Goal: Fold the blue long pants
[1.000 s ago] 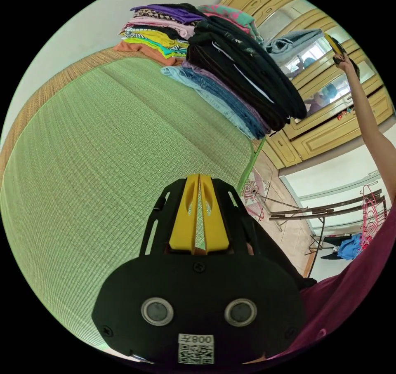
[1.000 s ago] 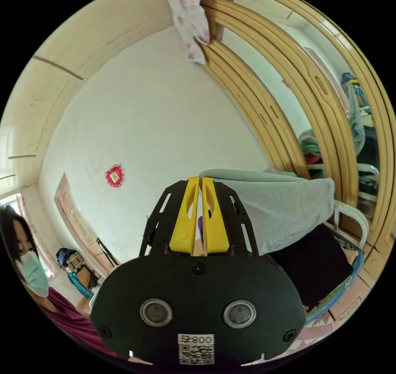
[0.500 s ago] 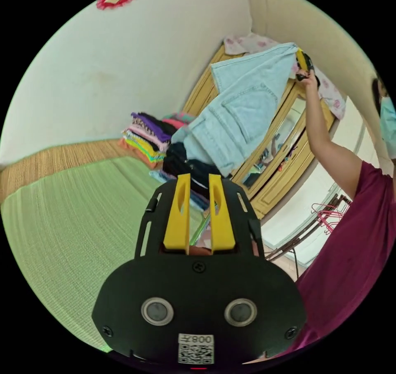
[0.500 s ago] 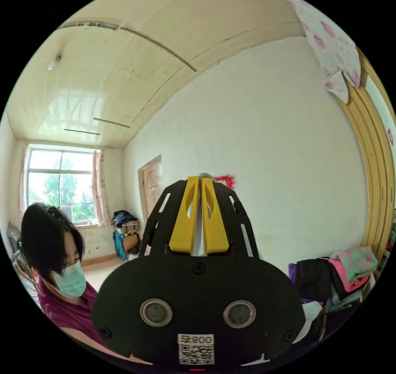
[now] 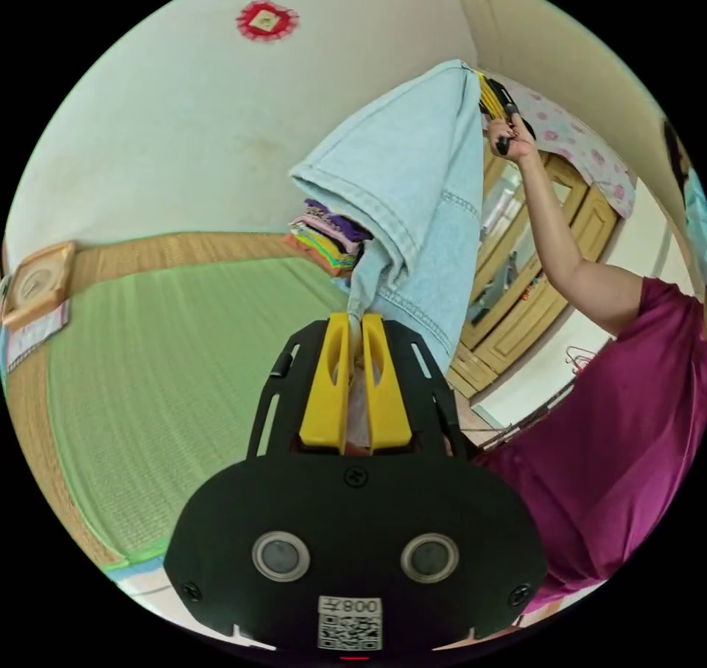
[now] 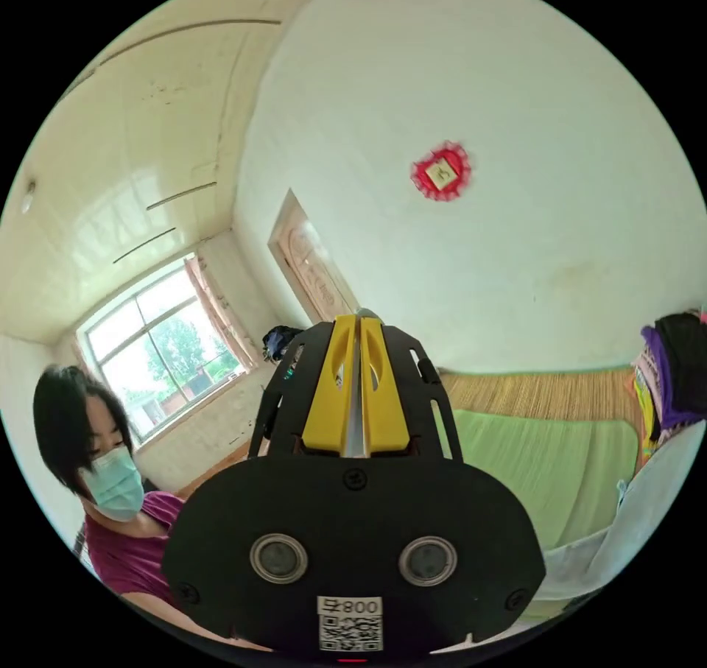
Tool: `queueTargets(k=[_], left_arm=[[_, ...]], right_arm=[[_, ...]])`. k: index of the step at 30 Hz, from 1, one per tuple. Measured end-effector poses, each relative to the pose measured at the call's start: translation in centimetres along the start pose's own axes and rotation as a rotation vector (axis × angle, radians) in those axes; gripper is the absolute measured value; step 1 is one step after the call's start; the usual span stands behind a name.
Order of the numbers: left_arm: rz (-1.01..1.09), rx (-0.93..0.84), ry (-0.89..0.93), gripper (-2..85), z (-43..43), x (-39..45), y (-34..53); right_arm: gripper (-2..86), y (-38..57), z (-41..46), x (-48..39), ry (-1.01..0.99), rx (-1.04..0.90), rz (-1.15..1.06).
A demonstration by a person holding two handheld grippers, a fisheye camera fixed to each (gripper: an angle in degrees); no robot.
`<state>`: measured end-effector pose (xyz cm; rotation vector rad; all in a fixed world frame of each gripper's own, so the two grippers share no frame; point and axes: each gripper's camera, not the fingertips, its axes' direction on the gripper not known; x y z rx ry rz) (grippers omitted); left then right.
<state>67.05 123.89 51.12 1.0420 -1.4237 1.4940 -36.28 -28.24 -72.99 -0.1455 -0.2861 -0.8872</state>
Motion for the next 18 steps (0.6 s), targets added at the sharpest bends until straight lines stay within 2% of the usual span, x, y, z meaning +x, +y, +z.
queueTargets(k=[3,5,9,12,15,18], left_arm=[[-0.109,0.059,-0.184,2.7,-5.2,-5.2,0.7],[-0.083,0.072,-0.280,2.6,-8.4,-7.0,-1.2],[0.123,0.205,-0.548,2.3,-16.6,-5.9,-7.0],[0.210,0.316,-0.607,2.2,-21.8,-5.0,-7.8],[0.258,0.312,-0.622,2.1,-24.0,-5.3,-4.3],[0.232,0.161,-0.670,1.8,-22.2,-7.4,2.5]], right_arm=[[0.3,0.6,5.0,6.3,0.028,-0.042,0.151],[0.3,-0.6,6.6,9.4,0.022,-0.004,0.222],[0.4,-4.7,5.8,7.2,-0.020,0.118,0.101],[0.5,-5.8,4.2,4.3,-0.042,0.184,-0.029],[0.6,-0.9,3.4,5.1,-0.096,0.204,-0.050],[0.6,9.6,4.4,9.9,-0.097,0.140,0.077]])
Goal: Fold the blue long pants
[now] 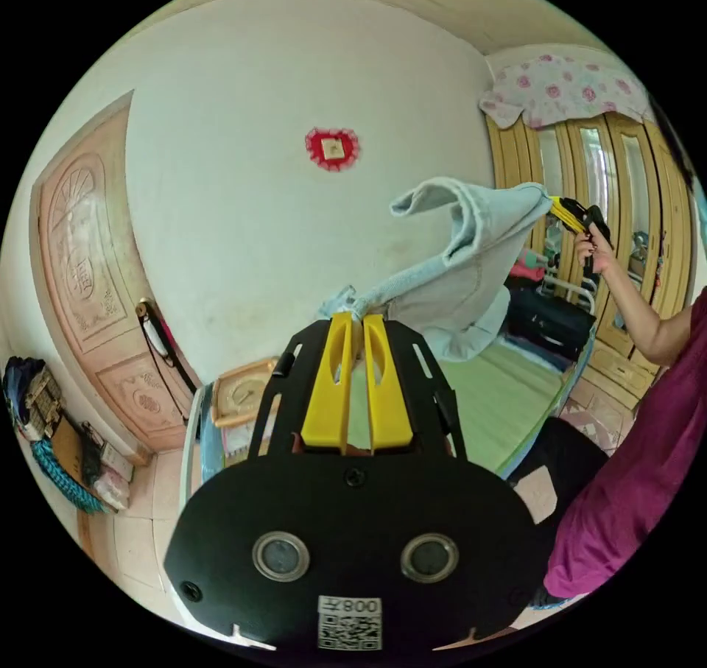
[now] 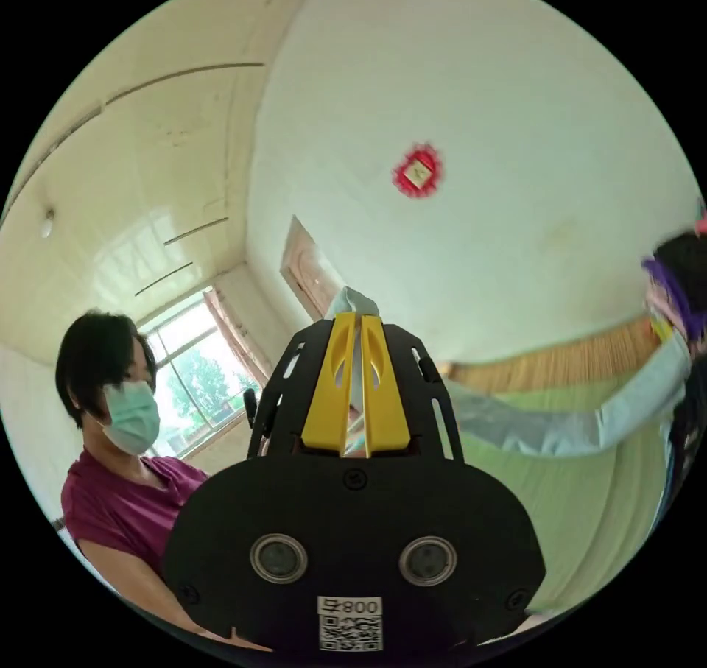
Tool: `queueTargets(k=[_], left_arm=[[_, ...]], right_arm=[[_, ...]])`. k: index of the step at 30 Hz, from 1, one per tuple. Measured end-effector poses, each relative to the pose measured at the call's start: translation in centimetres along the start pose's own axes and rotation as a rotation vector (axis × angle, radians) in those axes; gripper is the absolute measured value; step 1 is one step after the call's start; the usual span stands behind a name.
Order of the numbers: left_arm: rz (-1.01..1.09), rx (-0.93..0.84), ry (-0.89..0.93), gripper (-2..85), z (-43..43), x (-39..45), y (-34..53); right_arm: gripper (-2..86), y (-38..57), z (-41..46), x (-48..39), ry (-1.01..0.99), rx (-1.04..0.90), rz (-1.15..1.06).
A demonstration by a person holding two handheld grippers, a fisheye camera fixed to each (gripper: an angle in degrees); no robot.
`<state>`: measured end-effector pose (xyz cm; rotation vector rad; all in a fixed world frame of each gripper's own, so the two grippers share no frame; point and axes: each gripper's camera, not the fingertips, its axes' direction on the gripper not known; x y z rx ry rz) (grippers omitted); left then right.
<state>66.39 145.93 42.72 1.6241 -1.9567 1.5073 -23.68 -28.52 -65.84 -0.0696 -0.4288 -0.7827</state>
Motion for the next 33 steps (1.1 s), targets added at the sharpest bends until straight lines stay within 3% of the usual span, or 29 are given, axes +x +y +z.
queueTargets(k=[2,6,7,9,12,15,18,23,26,33], left_arm=[[-0.033,-0.143,0.013,1.5,2.4,0.7,6.0],[-0.274,-0.654,0.124,0.8,11.9,2.0,24.0],[-0.359,-0.791,0.133,0.6,13.8,2.2,28.9],[-0.526,-0.853,0.139,0.4,14.3,2.0,33.9],[-0.695,-0.733,0.234,0.5,13.5,1.1,37.4],[-0.776,-0.679,0.280,1.1,14.5,-0.1,39.4],[-0.820,-0.666,0.304,2.1,16.3,-0.9,41.0],[-0.816,-0.688,0.364,4.8,19.1,-0.3,43.6],[-0.764,-0.701,0.471,7.1,21.2,1.6,44.7],[-0.645,-0.880,0.597,4.7,27.6,6.7,48.7]], right_arm=[[0.5,11.8,-0.3,7.1,0.085,-0.113,0.234],[0.3,32.5,-1.8,17.6,0.308,-0.395,0.699],[0.3,38.2,-3.9,19.6,0.363,-0.409,0.865],[0.4,42.8,-6.7,20.1,0.358,-0.356,0.978],[0.9,41.7,-6.0,17.7,0.468,-0.401,0.894],[2.3,38.7,2.6,16.0,0.480,-0.600,0.681],[5.5,38.9,16.2,13.7,0.402,-0.842,0.456],[8.3,47.2,38.7,6.2,0.232,-1.219,0.109],[8.5,51.7,45.6,3.5,0.218,-1.359,0.041],[7.8,53.7,48.8,1.9,0.173,-1.374,0.131]])
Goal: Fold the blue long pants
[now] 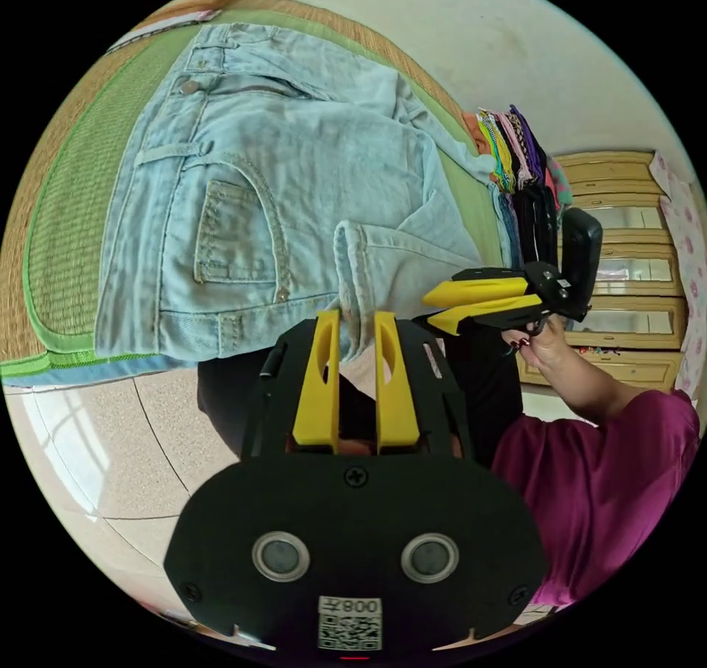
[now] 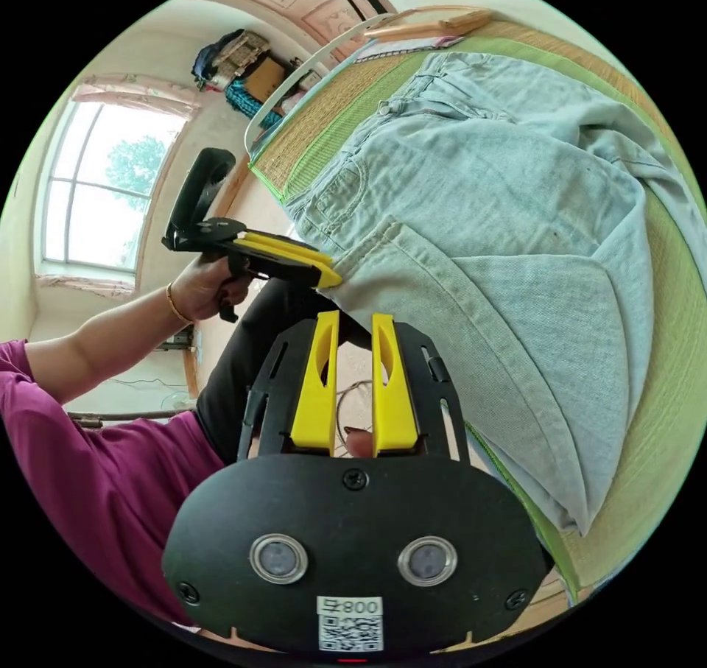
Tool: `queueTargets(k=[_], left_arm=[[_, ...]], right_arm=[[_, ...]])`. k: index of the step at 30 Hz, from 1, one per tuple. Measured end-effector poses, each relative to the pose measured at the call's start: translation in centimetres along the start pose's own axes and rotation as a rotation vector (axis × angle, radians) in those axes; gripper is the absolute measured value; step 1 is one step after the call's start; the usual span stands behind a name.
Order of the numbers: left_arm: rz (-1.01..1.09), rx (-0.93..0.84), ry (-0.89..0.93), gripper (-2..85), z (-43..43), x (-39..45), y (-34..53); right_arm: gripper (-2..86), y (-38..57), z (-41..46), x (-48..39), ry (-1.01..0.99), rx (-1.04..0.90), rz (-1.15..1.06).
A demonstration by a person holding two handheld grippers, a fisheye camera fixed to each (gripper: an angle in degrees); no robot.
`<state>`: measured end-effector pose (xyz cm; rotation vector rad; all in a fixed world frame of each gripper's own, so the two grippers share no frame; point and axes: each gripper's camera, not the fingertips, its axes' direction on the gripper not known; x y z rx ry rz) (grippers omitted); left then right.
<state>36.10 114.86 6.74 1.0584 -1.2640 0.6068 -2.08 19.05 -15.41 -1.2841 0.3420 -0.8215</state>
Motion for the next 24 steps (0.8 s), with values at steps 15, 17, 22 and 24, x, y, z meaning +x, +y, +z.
queueTargets(k=[15,17,22,24], left_arm=[[0.234,0.037,0.044,2.2,6.6,6.9,2.8],[0.265,0.038,0.020,2.3,7.2,7.9,2.9],[0.338,0.099,0.147,2.2,7.5,9.9,2.8],[0.357,0.121,0.225,2.0,7.5,10.5,2.3]], right_arm=[[5.9,4.5,-1.7,-2.6,-0.209,0.066,0.178],[4.1,5.9,-2.8,-2.8,-0.234,0.061,0.174],[1.7,10.2,-9.0,-3.1,-0.287,0.122,0.138],[1.2,12.2,-12.9,-3.2,-0.269,0.144,0.117]])
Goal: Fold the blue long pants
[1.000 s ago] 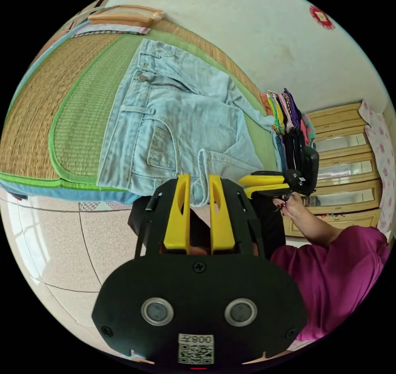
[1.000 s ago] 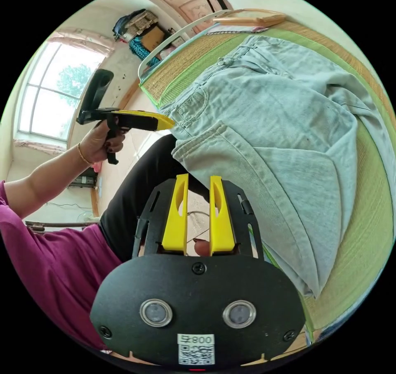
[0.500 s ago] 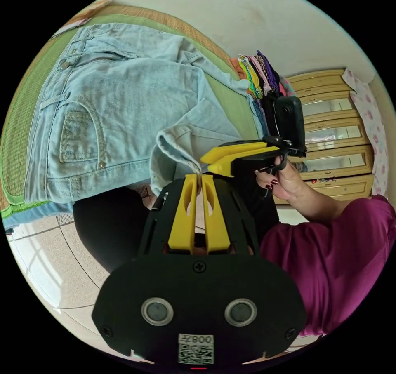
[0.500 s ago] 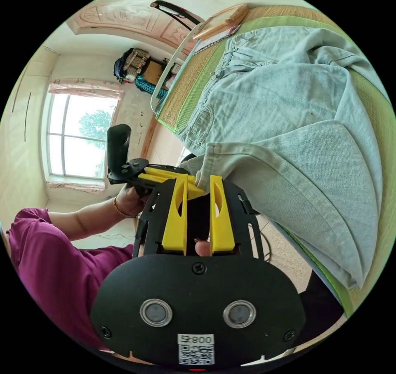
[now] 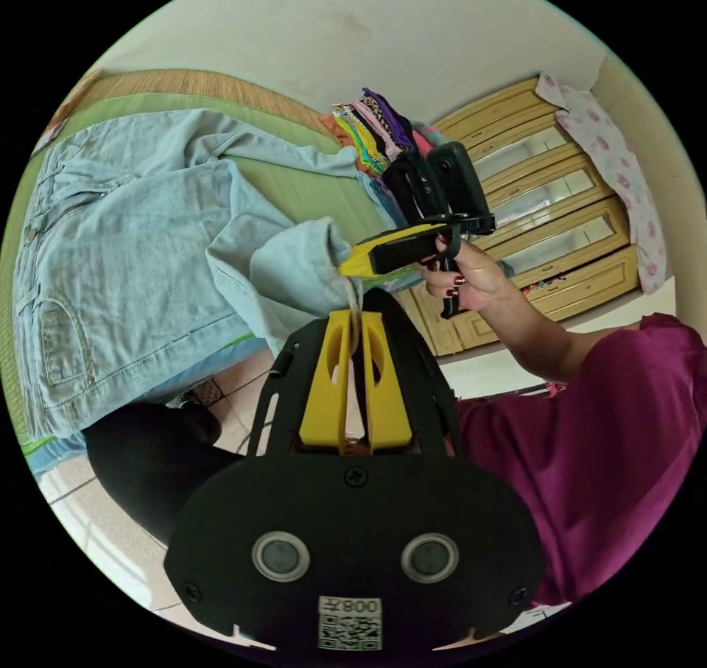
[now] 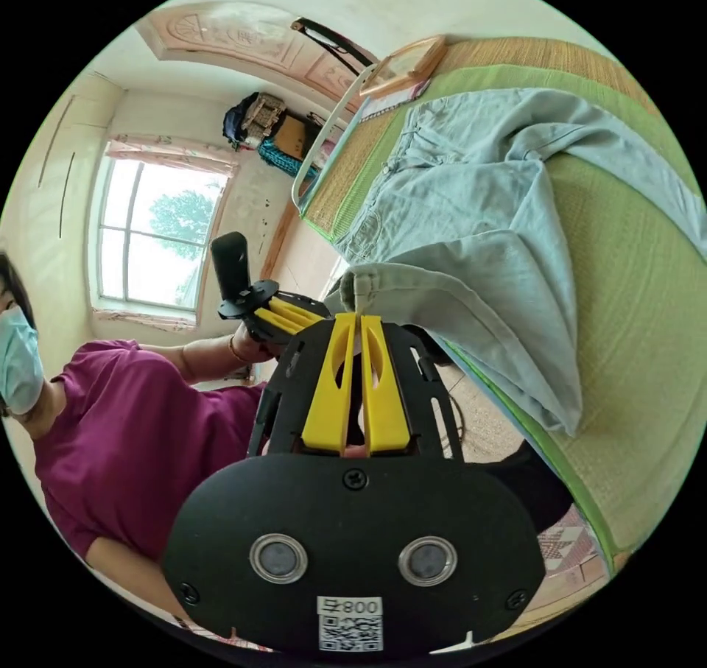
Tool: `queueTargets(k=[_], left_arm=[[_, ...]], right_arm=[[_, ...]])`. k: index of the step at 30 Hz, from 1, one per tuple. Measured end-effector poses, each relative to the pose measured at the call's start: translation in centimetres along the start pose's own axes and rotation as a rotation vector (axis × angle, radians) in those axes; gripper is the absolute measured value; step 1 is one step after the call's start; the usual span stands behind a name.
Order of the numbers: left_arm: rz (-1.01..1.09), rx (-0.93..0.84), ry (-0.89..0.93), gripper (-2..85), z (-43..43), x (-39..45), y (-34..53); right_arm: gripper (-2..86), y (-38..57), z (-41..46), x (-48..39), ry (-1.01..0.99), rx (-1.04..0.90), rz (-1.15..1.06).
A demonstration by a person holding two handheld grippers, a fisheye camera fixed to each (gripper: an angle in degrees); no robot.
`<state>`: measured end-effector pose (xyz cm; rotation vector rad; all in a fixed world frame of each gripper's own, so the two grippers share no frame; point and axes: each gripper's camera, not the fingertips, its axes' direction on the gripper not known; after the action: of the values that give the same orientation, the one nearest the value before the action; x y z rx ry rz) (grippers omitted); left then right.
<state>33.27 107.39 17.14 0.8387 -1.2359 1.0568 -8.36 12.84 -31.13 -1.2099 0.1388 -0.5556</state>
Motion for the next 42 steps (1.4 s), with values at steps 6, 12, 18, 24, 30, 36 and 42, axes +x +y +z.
queueTargets(k=[6,12,18,24,30,36,42], left_arm=[[0.157,0.106,0.235,0.6,0.8,2.7,-3.2],[0.091,0.098,0.217,0.3,2.8,0.3,-4.1],[-0.146,0.123,-0.015,0.5,1.8,-6.8,-2.4],[-0.404,0.085,-0.308,0.3,0.2,-14.3,-1.9],[-0.472,-0.014,-0.484,0.0,1.0,-18.6,-3.4],[-0.392,-0.110,-0.638,-0.1,2.4,-17.3,-6.1],[-0.525,-0.071,-0.677,-0.1,-0.8,-19.4,-4.9]], right_arm=[[0.6,7.1,-18.1,-4.1,0.226,0.124,-0.004],[0.9,25.1,-35.1,0.7,0.378,0.635,0.375],[1.3,42.8,-33.9,8.7,0.220,0.995,0.734],[0.5,44.3,-29.6,9.7,0.213,1.072,0.805],[0.0,32.0,-22.3,9.6,0.316,0.739,0.675],[-0.1,17.2,-5.5,11.8,0.437,0.225,0.602],[0.1,11.9,3.4,5.2,0.706,0.115,0.414]])
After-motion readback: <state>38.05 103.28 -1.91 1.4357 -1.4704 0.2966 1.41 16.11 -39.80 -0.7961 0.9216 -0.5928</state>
